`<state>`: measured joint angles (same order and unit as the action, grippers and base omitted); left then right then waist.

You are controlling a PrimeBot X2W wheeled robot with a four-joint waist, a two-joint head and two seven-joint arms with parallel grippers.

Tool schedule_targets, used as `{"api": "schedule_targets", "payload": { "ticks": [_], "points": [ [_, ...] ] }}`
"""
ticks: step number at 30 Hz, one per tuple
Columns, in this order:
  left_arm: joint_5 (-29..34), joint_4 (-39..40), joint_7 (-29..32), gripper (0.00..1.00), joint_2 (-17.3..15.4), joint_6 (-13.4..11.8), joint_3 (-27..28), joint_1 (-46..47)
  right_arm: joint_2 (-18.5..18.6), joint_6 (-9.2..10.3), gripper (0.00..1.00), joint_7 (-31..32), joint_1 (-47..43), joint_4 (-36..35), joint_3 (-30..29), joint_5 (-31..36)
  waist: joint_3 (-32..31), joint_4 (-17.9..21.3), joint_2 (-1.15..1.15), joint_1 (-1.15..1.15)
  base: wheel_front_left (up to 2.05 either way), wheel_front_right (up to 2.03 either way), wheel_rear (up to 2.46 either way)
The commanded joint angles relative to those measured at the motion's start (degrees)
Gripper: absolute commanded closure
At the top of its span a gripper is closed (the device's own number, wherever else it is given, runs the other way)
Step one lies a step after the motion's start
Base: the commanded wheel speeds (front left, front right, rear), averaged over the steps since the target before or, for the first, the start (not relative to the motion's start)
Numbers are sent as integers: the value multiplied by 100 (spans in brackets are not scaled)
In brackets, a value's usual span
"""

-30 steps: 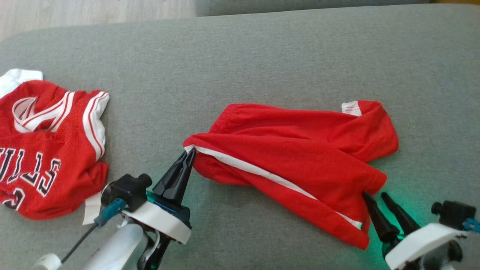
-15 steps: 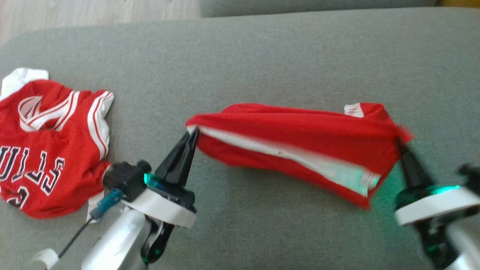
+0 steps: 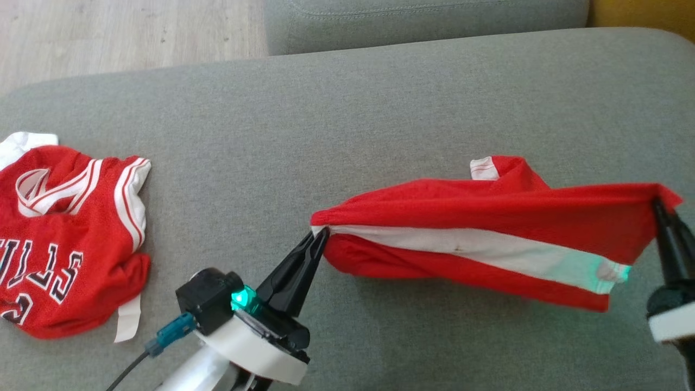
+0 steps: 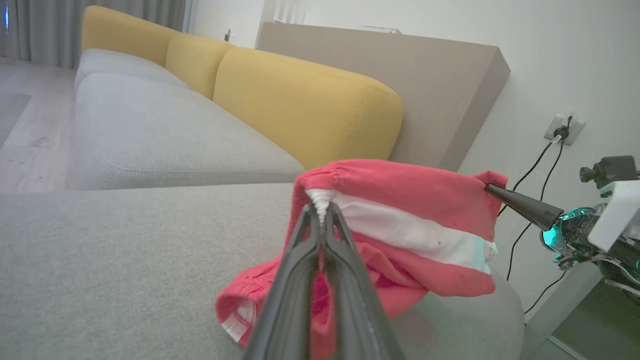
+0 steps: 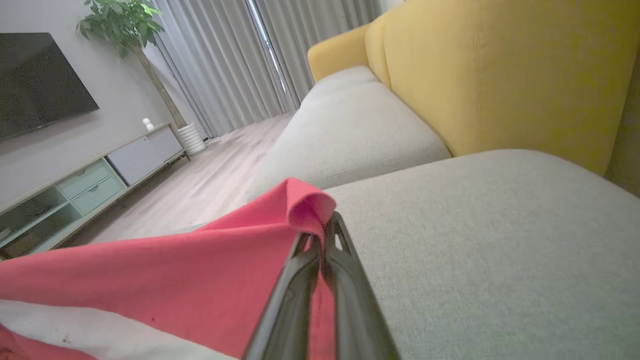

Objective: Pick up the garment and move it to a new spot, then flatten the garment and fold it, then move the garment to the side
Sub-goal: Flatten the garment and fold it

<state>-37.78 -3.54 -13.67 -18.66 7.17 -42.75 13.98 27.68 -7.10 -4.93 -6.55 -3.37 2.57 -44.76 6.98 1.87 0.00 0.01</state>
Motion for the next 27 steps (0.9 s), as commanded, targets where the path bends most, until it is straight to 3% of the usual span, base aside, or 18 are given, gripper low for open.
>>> {"api": "schedule_targets", "payload": {
  "ticks": [1, 5, 9, 10, 11, 17, 23, 27],
  "points": [
    [-35, 123, -2, 100, -137, 31, 202, 242, 116, -39, 100, 68, 301, -144, 4, 51, 16, -4, 0, -1, 0, 0, 0],
    [-191, -150, 60, 100, -109, 31, 20, 346, -115, -39, 100, 467, 912, 545, 316, 348, 117, -50, 0, -1, 0, 0, 0],
    [-231, -553, 16, 100, 0, 31, -13, 518, -419, -39, 100, 371, 1703, 1587, 712, 573, 228, -148, 0, -1, 0, 0, 0],
    [-236, -659, -4, 100, 48, 31, -2, 552, -498, -39, 75, 275, 1859, 1854, 735, 658, 249, -182, 0, -1, 0, 0, 0],
    [-226, -759, -24, 100, 96, 31, -2, 591, -556, -39, 0, 168, 1979, 2059, 771, 741, 273, -226, 0, -1, 0, 0, 0],
    [-198, -1208, -113, 100, 371, 31, 115, 709, -510, -39, 0, -113, 1754, 2331, 1004, 715, 311, -345, 0, -1, 0, 0, 0],
    [-19, -1427, -130, 100, 490, 31, 436, 642, -364, -39, 0, 66, 658, 1569, 1203, 219, 259, -299, 0, -1, 0, 0, 0],
    [151, -1491, -131, 100, 490, 32, 628, 539, -330, -39, 0, 111, 395, 1209, 1223, 2, 237, -258, 0, -1, 0, 0, 0]
  ]
}}
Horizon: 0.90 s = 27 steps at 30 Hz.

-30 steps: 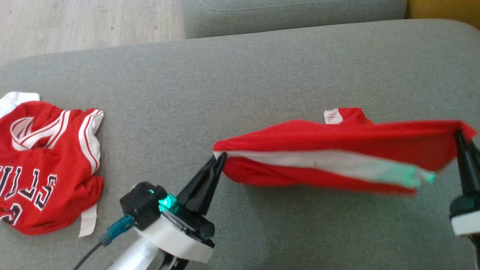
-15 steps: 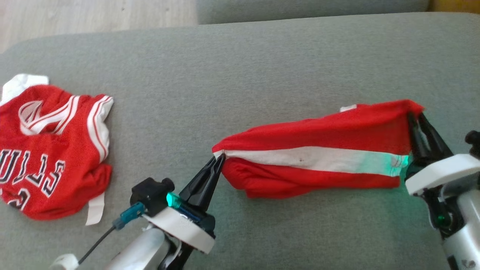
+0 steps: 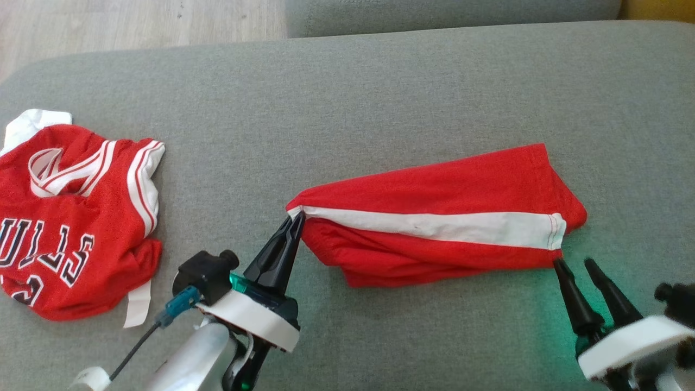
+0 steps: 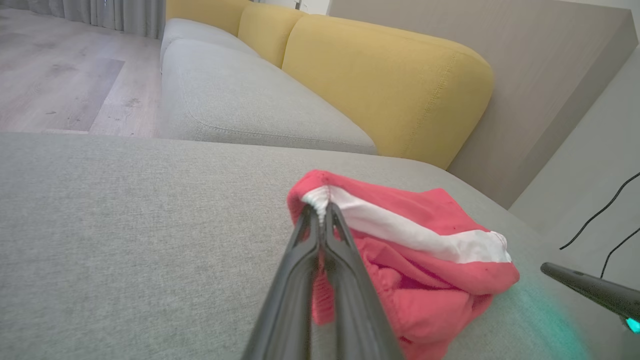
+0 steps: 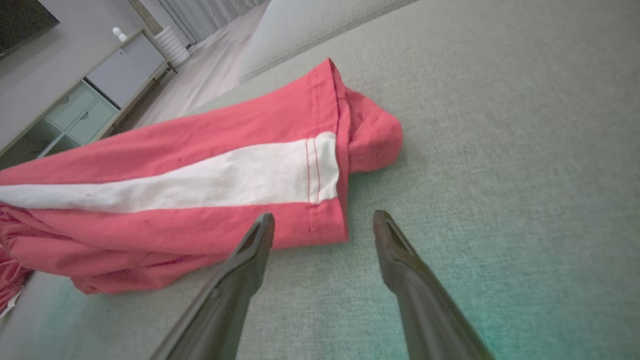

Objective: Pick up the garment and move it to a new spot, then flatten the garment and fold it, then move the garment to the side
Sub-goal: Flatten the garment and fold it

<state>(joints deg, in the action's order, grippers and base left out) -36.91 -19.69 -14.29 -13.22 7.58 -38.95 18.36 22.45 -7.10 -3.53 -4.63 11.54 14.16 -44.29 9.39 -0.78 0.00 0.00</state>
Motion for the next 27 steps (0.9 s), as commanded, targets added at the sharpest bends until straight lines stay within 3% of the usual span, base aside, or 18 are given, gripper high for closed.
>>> {"api": "schedule_targets", "payload": {
  "ticks": [1, 27],
  "points": [
    [97, 109, -70, 100, -57, -9, 272, 85, 172, -39, 0, -16, 216, -322, 83, -144, -6, 8, 0, 0, 0, 0, 0],
    [314, -76, -71, 100, -40, -9, 336, 328, 592, -39, 0, -212, 1305, 640, 1162, -1112, 210, -302, 0, 0, 0, 0, 0]
  ]
}}
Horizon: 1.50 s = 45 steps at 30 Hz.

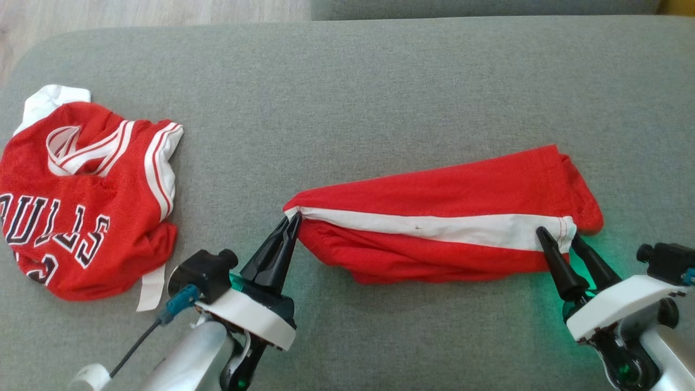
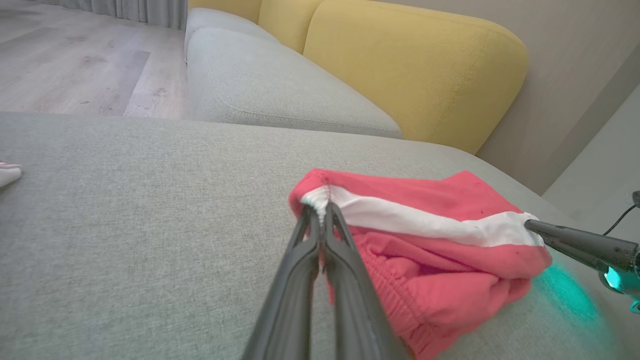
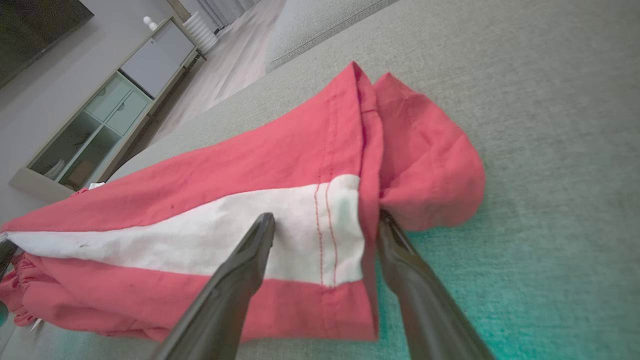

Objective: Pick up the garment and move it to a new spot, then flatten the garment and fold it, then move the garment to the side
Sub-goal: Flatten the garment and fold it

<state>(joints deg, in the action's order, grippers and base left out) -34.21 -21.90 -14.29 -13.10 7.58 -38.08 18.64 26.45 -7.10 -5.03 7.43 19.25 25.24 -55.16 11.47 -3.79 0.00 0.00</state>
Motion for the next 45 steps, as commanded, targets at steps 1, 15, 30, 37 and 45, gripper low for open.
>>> {"api": "schedule_targets", "payload": {
  "ticks": [1, 15, 30, 37, 45],
  "points": [
    [46, 142, -71, 100, -52, -9, 252, 304, 207, -39, 0, -87, 118, -125, 95, -63, 9, -5, 0, 0, 0, 0, 0],
    [66, 150, -71, 100, -47, -9, 266, 243, 468, -39, 0, -457, -182, -452, 66, -78, -44, -28, 0, 0, 0, 0, 0],
    [37, 113, -71, 100, -22, -9, 193, 324, 388, -39, 20, -162, -260, -643, 139, -160, 18, -128, 0, 0, 0, 0, 0],
    [18, 109, -71, 100, -45, -9, 200, 320, 394, -39, 100, -175, -305, -720, 209, -146, -21, -107, 0, 0, 0, 0, 0],
    [120, 390, -71, 100, -142, -9, 359, 275, 618, -39, 100, -501, -289, -1052, 12, -60, -289, 65, 0, 0, 0, 0, 0]
  ]
}}
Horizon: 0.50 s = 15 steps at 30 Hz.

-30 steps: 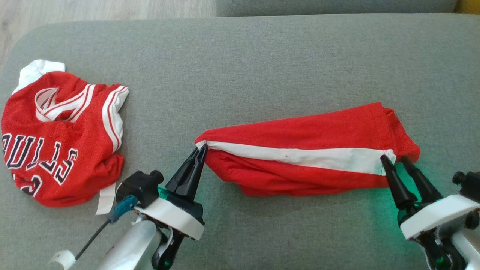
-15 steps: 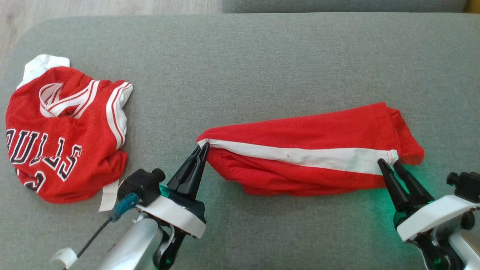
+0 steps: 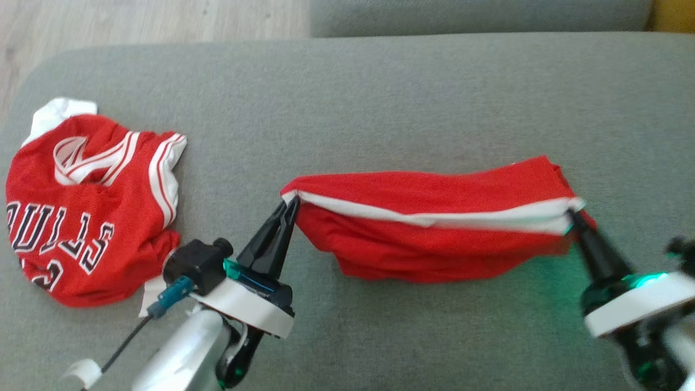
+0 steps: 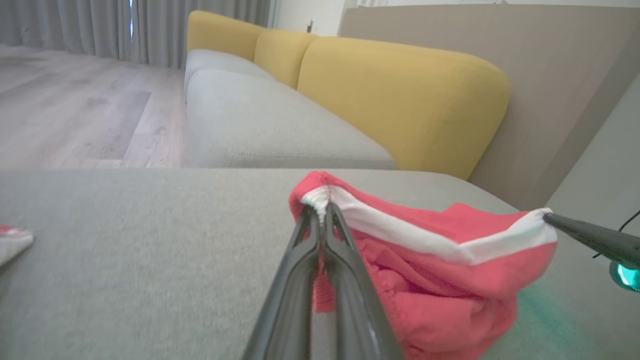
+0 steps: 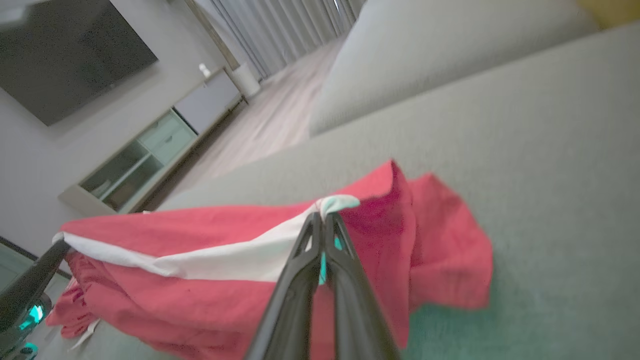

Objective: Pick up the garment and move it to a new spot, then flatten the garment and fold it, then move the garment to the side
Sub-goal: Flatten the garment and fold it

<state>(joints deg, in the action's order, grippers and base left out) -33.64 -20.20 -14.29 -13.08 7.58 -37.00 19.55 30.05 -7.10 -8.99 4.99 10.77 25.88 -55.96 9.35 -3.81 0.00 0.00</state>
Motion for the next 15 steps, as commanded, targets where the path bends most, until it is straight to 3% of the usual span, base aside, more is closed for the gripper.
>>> {"api": "schedule_targets", "payload": {
  "ticks": [1, 8, 15],
  "points": [
    [98, 327, -71, 100, -191, -9, 281, 184, 316, -39, 100, -159, -35, -309, -151, 8, -127, 102, 0, 0, 0, 0, 0],
    [238, 1299, -61, 100, -896, -9, 312, 406, 877, -39, 100, -227, 132, -1251, -1155, 172, -565, 427, 0, 0, 0, 0, 0],
    [73, 2258, 675, 100, -1732, -9, -25, 1688, 1268, -39, 100, 461, 1166, -1710, -1754, 507, -586, 679, 0, 0, 0, 0, 0]
  ]
}}
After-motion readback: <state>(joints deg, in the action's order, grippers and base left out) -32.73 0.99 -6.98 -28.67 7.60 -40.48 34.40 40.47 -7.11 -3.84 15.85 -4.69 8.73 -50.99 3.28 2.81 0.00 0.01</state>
